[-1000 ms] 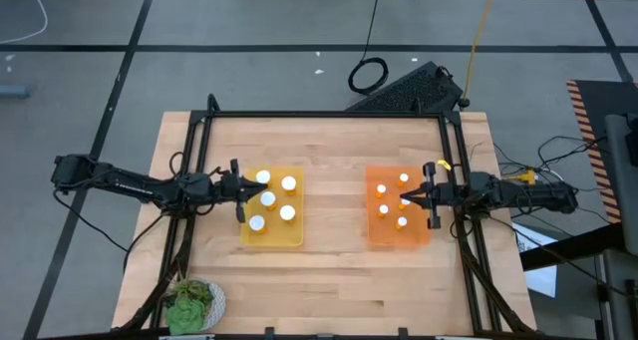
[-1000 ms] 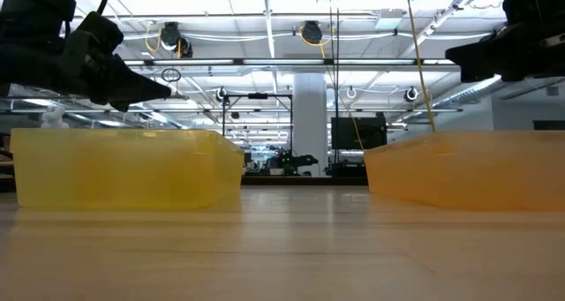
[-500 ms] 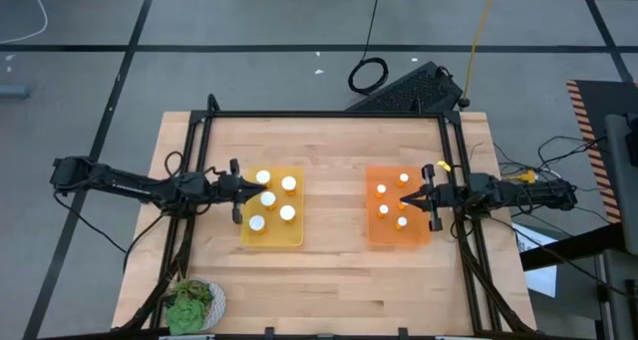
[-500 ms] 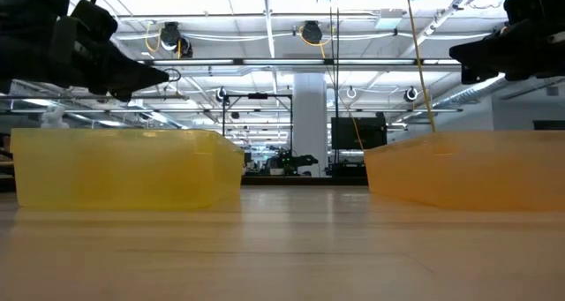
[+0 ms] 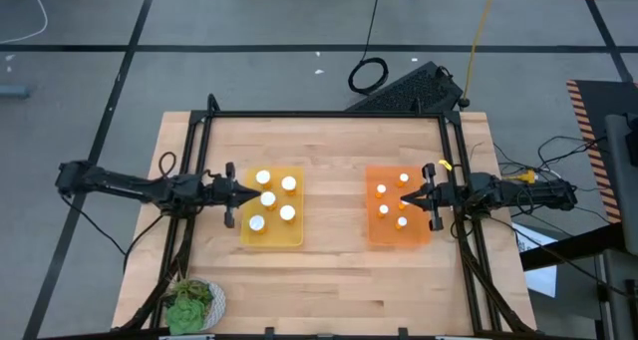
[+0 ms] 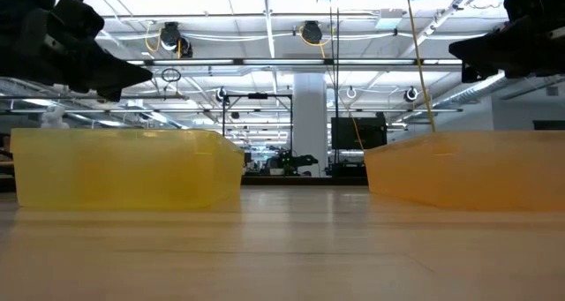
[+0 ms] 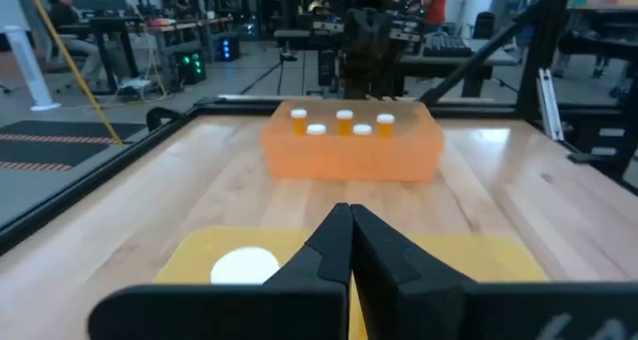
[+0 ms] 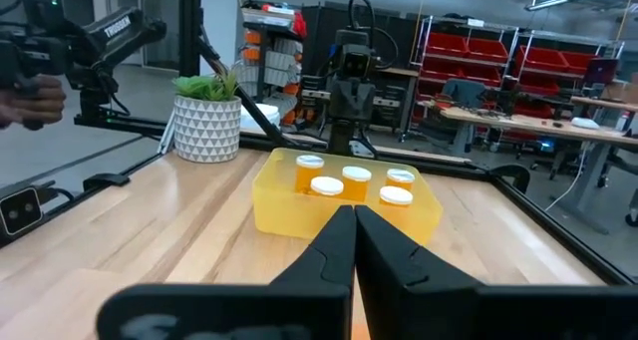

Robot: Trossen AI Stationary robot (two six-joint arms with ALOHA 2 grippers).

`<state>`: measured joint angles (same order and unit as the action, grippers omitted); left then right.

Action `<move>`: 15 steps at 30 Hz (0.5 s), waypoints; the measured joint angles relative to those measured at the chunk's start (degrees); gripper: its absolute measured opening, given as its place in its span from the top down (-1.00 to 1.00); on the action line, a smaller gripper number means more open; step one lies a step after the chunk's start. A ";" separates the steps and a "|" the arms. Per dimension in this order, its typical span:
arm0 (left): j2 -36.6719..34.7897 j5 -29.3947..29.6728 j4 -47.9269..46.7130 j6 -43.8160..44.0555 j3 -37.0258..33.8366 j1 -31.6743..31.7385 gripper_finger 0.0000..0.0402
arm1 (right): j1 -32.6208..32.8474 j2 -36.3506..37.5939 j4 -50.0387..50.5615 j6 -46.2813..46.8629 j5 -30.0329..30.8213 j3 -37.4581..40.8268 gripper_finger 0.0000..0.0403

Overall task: Pick and place medicine bottles into bin by pill shape (circle, oval)
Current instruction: Return to Home Position

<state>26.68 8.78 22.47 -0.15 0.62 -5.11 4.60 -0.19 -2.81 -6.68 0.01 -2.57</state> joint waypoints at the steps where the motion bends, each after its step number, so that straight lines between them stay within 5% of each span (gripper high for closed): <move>1: -1.17 0.00 -1.55 0.03 0.00 -0.10 0.97 | 0.00 0.00 -0.01 0.00 0.00 0.00 1.00; 15: -15.20 2.31 -18.10 4.43 0.00 -3.51 0.98 | 0.00 0.00 -0.35 0.00 -0.02 0.00 1.00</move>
<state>11.48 11.09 4.37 4.28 0.62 -8.62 4.60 -0.19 -3.16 -6.68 -0.01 -2.57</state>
